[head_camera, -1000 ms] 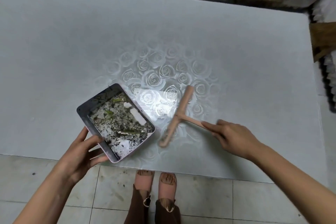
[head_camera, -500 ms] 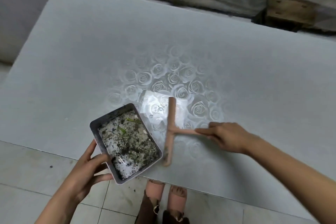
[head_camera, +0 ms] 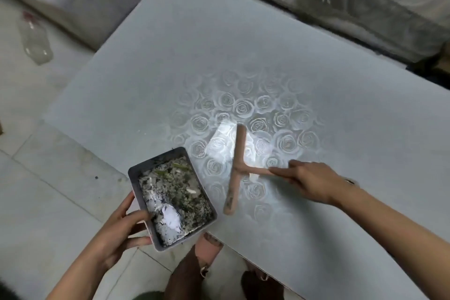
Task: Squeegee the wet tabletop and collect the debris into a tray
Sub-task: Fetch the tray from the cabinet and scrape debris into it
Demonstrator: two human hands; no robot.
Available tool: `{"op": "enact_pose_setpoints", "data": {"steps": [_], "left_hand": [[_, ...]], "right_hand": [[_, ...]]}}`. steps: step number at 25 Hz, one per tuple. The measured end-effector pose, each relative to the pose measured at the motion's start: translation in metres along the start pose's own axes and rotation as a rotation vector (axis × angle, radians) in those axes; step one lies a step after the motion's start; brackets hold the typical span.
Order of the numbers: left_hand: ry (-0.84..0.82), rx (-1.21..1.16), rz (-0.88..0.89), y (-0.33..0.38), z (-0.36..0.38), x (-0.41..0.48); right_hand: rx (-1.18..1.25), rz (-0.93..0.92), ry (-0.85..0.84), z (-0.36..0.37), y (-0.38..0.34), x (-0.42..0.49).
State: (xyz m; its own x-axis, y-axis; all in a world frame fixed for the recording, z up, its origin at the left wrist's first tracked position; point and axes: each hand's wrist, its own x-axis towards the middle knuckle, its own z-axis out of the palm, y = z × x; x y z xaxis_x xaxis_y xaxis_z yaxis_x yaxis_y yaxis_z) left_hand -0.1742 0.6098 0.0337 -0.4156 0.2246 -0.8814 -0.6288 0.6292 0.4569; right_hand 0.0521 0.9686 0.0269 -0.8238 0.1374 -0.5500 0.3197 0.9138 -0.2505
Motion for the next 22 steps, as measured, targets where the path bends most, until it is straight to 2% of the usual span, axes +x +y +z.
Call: {"op": "enact_pose_setpoints", "data": {"steps": [2, 6, 8, 11, 13, 15, 18, 22], "left_hand": [[0.067, -0.073, -0.034, -0.015, 0.003, -0.009], [0.124, -0.223, -0.043, -0.046, 0.011, -0.037], [0.181, -0.277, -0.050, -0.056, 0.009, -0.040], [0.242, -0.368, -0.076, -0.079, 0.008, -0.044], [0.258, -0.403, -0.082, -0.088, 0.006, -0.044], [0.269, -0.430, -0.078, -0.091, 0.003, -0.047], [0.276, -0.446, -0.089, -0.095, 0.000, -0.048], [0.289, -0.527, -0.093, -0.107, -0.008, -0.066]], "right_hand": [[-0.068, -0.142, 0.028, -0.013, 0.010, 0.006], [-0.192, 0.008, -0.127, -0.064, 0.092, -0.006], [-0.204, -0.011, -0.128, -0.060, 0.072, 0.003], [-0.201, -0.208, -0.132, -0.038, 0.009, 0.033], [-0.209, -0.319, -0.086, -0.042, -0.002, 0.047], [-0.188, -0.289, -0.055, -0.059, 0.013, 0.055], [-0.227, -0.132, -0.075, -0.075, 0.024, 0.047], [-0.266, -0.095, 0.006, -0.064, -0.027, 0.012]]}}
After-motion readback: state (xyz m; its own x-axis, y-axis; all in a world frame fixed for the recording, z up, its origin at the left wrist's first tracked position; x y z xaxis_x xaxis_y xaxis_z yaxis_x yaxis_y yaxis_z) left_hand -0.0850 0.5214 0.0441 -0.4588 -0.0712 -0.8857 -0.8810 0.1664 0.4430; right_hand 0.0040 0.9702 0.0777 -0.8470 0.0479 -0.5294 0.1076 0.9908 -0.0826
